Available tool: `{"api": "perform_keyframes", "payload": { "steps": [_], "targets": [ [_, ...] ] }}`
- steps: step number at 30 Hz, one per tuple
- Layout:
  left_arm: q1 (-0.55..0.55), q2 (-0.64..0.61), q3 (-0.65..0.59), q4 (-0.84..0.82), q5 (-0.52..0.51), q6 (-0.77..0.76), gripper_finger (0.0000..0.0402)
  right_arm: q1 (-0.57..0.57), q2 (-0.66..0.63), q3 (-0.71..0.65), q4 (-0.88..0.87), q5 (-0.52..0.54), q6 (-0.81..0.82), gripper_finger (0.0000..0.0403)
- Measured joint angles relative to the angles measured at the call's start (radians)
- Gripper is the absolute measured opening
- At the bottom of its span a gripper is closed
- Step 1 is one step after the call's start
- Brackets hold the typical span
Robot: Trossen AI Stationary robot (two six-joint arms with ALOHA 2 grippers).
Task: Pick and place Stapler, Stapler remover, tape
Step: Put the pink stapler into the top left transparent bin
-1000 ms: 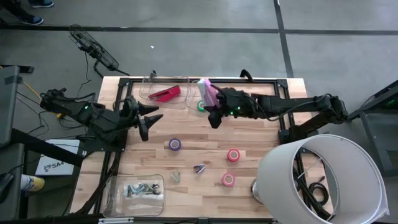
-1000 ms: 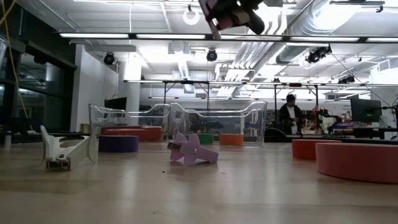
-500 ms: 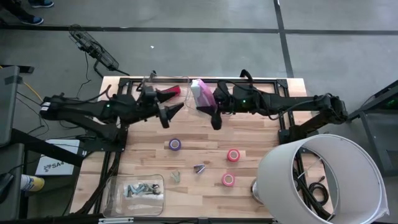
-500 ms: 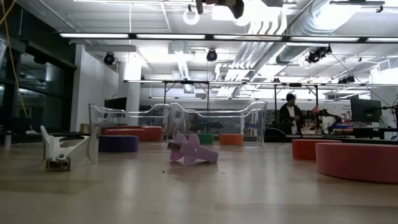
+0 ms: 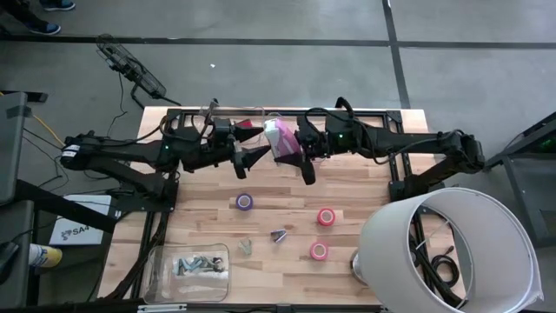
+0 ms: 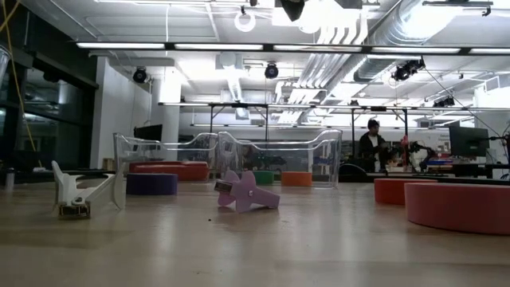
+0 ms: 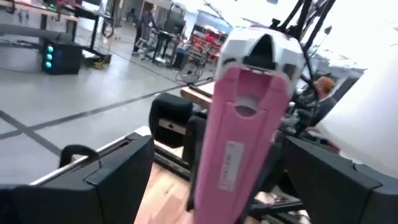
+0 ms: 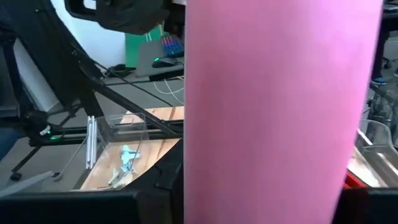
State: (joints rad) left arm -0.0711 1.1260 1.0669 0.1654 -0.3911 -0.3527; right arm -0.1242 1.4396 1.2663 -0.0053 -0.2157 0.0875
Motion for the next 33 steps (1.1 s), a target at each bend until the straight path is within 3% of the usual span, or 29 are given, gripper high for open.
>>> {"api": "perform_keyframes", "payload": {
  "steps": [7,17,33],
  "targets": [
    [-0.001,0.036,0.001,0.081,0.068,0.016,0.0347,-0.014,0.013,0.0,0.023,-0.051,-0.01,0.0127],
    [-0.001,0.077,0.001,0.122,0.066,0.01,0.0347,-0.003,0.108,-0.001,0.162,-0.139,0.033,0.0127],
    [-0.001,0.088,0.0,0.132,0.033,0.011,0.0347,-0.004,0.18,0.0,0.273,-0.171,0.057,0.0127]
  ]
}}
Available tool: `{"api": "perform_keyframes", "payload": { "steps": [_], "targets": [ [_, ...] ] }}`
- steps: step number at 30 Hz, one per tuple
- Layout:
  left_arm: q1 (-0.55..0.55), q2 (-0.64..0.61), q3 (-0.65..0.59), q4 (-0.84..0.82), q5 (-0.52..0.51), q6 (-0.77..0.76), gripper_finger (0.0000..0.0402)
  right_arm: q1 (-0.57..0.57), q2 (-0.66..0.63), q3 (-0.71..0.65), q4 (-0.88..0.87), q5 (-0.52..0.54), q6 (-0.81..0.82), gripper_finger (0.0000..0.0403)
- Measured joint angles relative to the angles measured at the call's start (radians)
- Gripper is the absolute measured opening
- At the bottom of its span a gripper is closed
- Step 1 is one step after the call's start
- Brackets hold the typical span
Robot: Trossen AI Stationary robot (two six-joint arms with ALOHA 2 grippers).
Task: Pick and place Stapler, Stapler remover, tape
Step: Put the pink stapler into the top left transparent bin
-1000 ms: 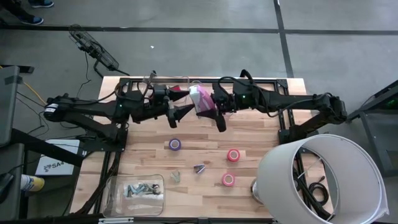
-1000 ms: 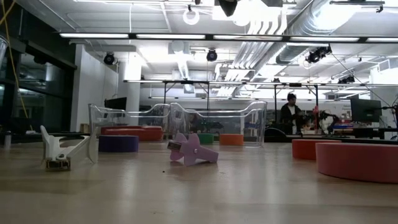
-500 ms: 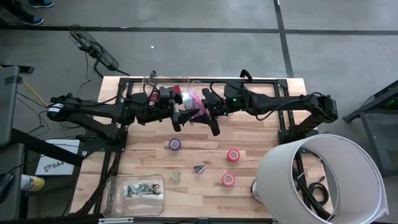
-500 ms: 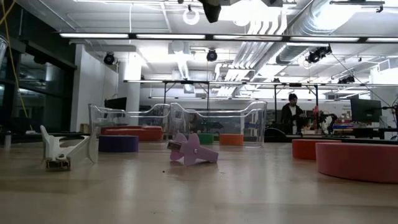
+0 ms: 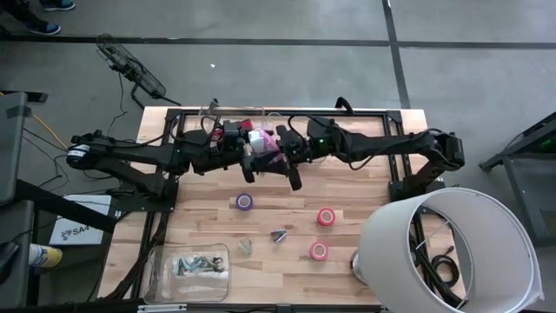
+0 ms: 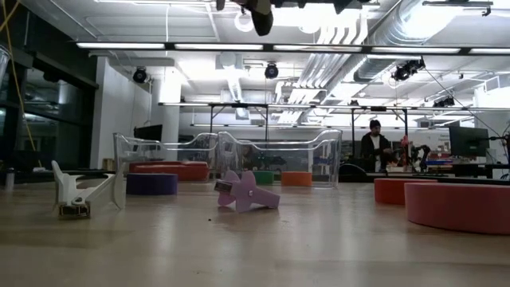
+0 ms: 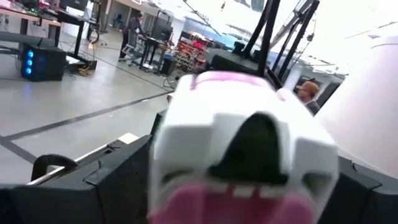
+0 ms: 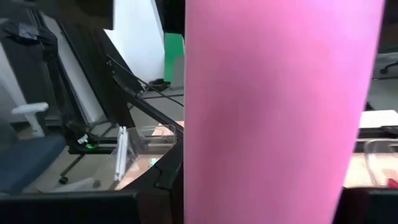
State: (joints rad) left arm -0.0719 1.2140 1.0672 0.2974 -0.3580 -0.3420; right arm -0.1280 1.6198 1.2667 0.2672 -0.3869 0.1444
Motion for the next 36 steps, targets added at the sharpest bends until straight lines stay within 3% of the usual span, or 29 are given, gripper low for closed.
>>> {"api": "perform_keyframes", "payload": {
  "steps": [12,22,26,34,36],
  "targets": [
    [0.0,0.0,0.0,-0.008,0.007,0.004,0.0347,0.0,0.046,0.036,0.059,-0.039,0.034,0.0127],
    [0.0,0.0,0.0,-0.008,-0.014,0.001,0.0336,0.0,0.045,0.061,0.012,-0.053,0.012,0.0127],
    [0.0,0.0,0.0,-0.008,-0.014,0.001,0.0291,0.0,0.044,0.061,0.02,-0.05,0.012,0.0127],
    [0.0,0.0,0.0,-0.013,0.004,0.004,0.0148,0.0,0.044,0.061,0.013,-0.03,0.016,0.0127],
    [0.0,0.0,0.0,-0.015,0.005,0.006,0.0145,0.0,0.044,0.061,0.012,-0.027,0.019,0.0127]
  ]
}}
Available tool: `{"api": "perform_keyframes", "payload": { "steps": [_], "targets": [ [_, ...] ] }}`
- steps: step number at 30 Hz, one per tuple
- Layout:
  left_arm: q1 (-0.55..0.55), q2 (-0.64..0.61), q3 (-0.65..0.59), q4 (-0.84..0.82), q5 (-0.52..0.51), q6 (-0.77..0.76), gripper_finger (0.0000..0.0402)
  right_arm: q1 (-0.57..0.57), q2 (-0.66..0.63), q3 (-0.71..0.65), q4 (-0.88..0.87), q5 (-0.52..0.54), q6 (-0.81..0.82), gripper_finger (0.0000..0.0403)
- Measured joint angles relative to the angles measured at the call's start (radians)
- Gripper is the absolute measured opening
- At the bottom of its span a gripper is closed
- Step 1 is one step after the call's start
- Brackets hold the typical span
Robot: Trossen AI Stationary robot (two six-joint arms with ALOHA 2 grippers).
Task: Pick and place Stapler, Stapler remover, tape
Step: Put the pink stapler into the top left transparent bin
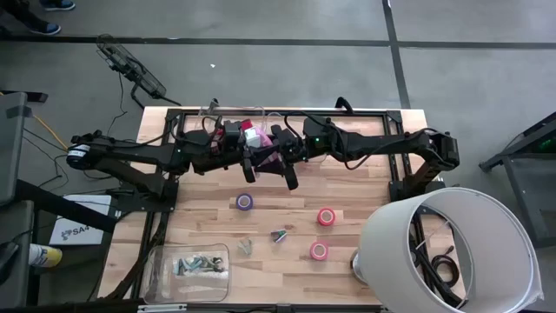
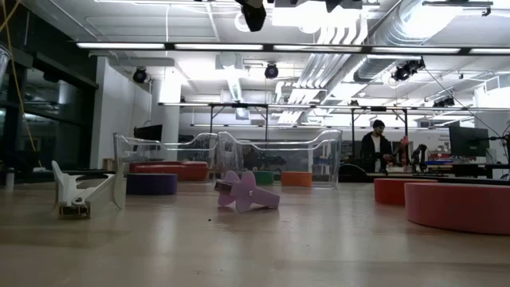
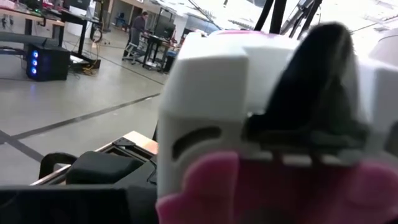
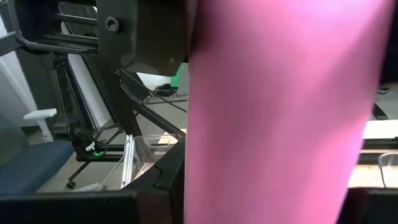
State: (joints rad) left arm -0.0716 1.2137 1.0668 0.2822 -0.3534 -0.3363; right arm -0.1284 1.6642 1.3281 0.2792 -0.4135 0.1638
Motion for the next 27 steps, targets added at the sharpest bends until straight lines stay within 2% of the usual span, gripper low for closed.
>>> {"api": "perform_keyframes", "payload": {
  "steps": [18,20,24,27],
  "targets": [
    [0.0,0.0,0.0,-0.011,0.006,0.015,0.0145,-0.003,0.0,0.0,-0.011,-0.008,-0.013,0.0127],
    [0.0,0.0,0.0,-0.014,0.005,0.014,0.0145,-0.003,0.0,0.0,-0.016,-0.011,-0.015,0.0157],
    [0.0,0.0,0.0,-0.023,-0.005,0.011,0.0145,-0.008,-0.002,0.0,-0.04,-0.018,0.013,0.0261],
    [0.0,0.0,0.0,-0.025,-0.032,0.031,0.0145,-0.023,-0.002,0.0,-0.069,-0.039,0.04,0.0302]
  ]
}}
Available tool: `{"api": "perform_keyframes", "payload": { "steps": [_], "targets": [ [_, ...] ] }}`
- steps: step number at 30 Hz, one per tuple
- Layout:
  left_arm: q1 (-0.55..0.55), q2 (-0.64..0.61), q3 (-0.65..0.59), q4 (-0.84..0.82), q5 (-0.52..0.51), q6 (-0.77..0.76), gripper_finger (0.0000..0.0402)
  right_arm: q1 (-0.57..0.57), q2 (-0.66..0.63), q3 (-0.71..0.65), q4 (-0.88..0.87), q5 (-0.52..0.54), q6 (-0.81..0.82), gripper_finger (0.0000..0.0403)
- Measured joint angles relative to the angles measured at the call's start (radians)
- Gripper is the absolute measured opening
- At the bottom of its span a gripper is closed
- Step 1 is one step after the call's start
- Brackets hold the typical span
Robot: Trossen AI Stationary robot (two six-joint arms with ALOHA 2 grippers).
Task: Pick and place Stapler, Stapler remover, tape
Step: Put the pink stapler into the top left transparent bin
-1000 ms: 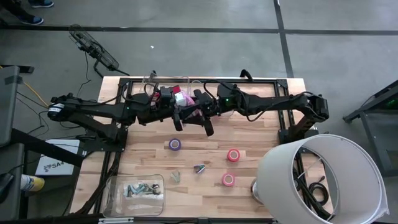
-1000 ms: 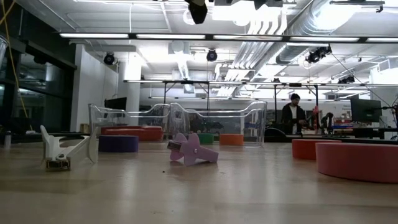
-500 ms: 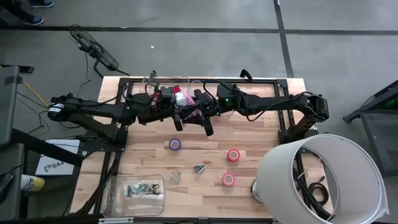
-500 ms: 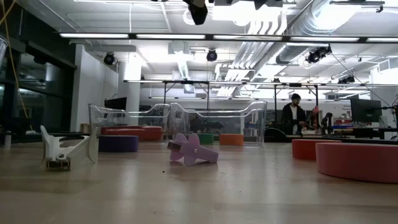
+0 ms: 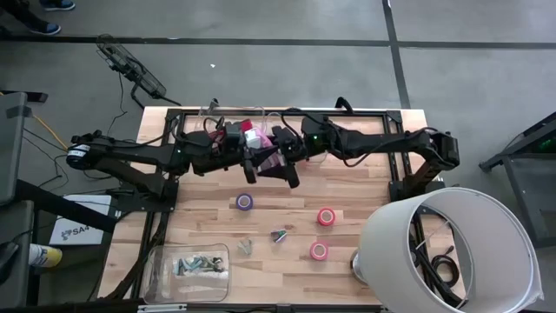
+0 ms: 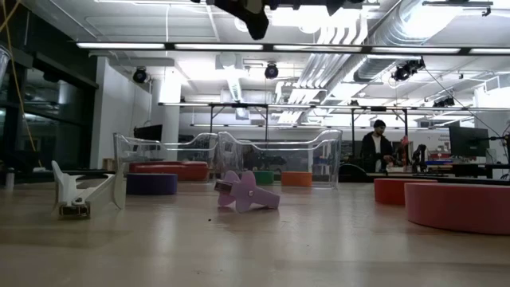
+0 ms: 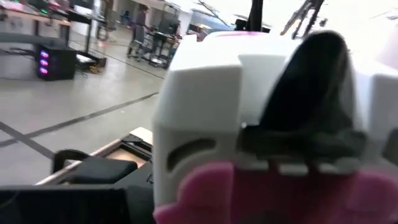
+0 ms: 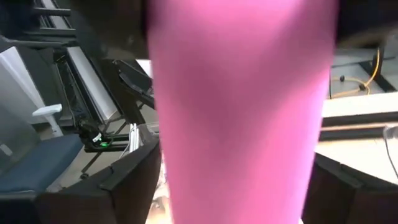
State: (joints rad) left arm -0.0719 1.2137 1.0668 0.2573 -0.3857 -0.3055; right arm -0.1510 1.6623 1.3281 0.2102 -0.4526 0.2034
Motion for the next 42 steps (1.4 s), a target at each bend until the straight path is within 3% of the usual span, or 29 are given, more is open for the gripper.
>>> {"api": "perform_keyframes", "payload": {
  "steps": [7,11,15,23,33,42],
  "targets": [
    [0.024,-0.04,0.0,-0.082,-0.141,0.005,0.0145,-0.055,-0.016,0.0,-0.105,-0.013,0.031,0.0314],
    [0.083,-0.074,0.0,-0.187,-0.155,-0.042,0.0145,-0.091,-0.046,0.0,-0.198,0.017,0.013,0.0315],
    [0.185,-0.083,0.0,-0.322,-0.084,-0.102,0.0145,-0.119,-0.079,0.0,-0.278,0.072,-0.025,0.0315],
    [0.39,-0.06,-0.002,-0.531,0.155,-0.139,0.0145,-0.138,-0.116,0.0,-0.377,0.114,-0.055,0.0316],
    [0.616,-0.021,0.0,-0.615,0.361,0.0,0.0145,-0.136,-0.12,0.0,-0.487,0.156,-0.078,0.0316],
    [0.775,0.104,0.0,-0.619,0.557,0.149,0.0145,-0.136,-0.12,0.0,-0.492,0.239,-0.06,0.0316]
  ]
}}
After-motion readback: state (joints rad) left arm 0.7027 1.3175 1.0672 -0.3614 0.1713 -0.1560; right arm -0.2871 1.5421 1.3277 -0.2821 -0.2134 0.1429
